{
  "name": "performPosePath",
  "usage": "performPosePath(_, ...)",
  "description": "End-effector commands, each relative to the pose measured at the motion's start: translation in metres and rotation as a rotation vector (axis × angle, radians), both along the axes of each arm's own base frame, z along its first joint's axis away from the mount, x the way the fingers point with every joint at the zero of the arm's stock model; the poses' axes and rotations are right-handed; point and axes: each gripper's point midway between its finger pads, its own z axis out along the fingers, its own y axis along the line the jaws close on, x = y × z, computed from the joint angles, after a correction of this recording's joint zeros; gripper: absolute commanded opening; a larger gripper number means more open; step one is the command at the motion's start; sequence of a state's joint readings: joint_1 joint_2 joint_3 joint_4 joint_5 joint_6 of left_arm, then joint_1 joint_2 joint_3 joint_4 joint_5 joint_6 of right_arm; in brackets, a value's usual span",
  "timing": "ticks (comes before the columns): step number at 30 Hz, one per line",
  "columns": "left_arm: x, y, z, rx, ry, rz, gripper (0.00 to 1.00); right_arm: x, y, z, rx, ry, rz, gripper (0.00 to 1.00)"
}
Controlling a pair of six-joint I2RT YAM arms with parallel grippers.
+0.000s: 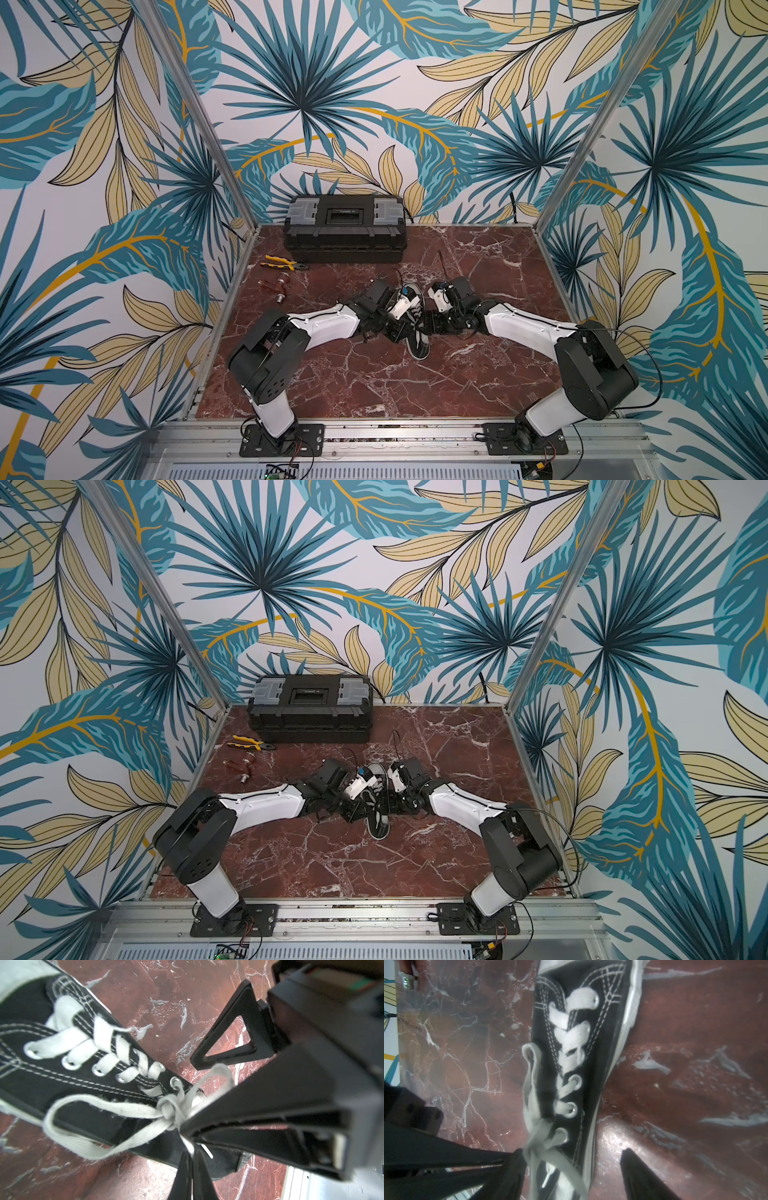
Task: Tie the shoes
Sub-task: Tie the shoelace on the shoe.
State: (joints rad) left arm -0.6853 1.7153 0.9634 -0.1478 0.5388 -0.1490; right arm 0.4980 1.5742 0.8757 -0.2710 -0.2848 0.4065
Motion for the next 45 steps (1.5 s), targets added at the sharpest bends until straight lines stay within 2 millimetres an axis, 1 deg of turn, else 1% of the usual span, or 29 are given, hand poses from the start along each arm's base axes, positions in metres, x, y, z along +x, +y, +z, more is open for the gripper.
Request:
performPosePath(1,-0.005,0.007,0.008,-0.009,-0.014,-0.001,0.00,0.001,-0.010,-0.004,-0.068,-0.004,-0.015,0.75)
performPosePath(7,-0.011,0.013,0.006,0.005,-0.004,-0.002,0.00,0.002,-0.012,-0.004,-0.088,-0.005,-0.014,0.74)
performPosePath(18,-0.027,0.036,-0.007,0.053,0.030,0.028,0.00,0.004,-0.013,-0.004,-0.090,-0.007,-0.015,0.73)
performPosePath(24,-0.030,0.035,-0.017,0.059,0.057,0.026,0.00,0.002,-0.008,-0.003,-0.066,0.001,0.005,0.73)
performPosePath(27,-0.029,0.031,-0.019,0.058,0.060,0.019,0.01,0.001,-0.002,0.003,-0.012,0.002,0.021,0.73)
performPosePath(31,-0.027,0.027,-0.021,0.064,0.060,0.010,0.12,0.000,0.014,0.024,0.126,-0.005,0.058,0.75)
performPosePath(34,-0.024,0.027,-0.021,0.067,0.048,0.016,0.23,0.001,0.016,0.035,0.186,0.002,0.042,0.76)
performPosePath(39,-0.020,0.028,-0.016,0.056,0.025,0.032,0.37,0.008,0.004,0.036,0.191,0.027,-0.029,0.75)
performPosePath(42,-0.016,0.031,-0.014,0.060,0.014,0.055,0.43,0.012,0.001,0.033,0.175,0.045,-0.056,0.69)
performPosePath(45,-0.010,0.038,-0.012,0.059,0.003,0.098,0.48,0.016,0.004,0.034,0.184,0.065,-0.060,0.63)
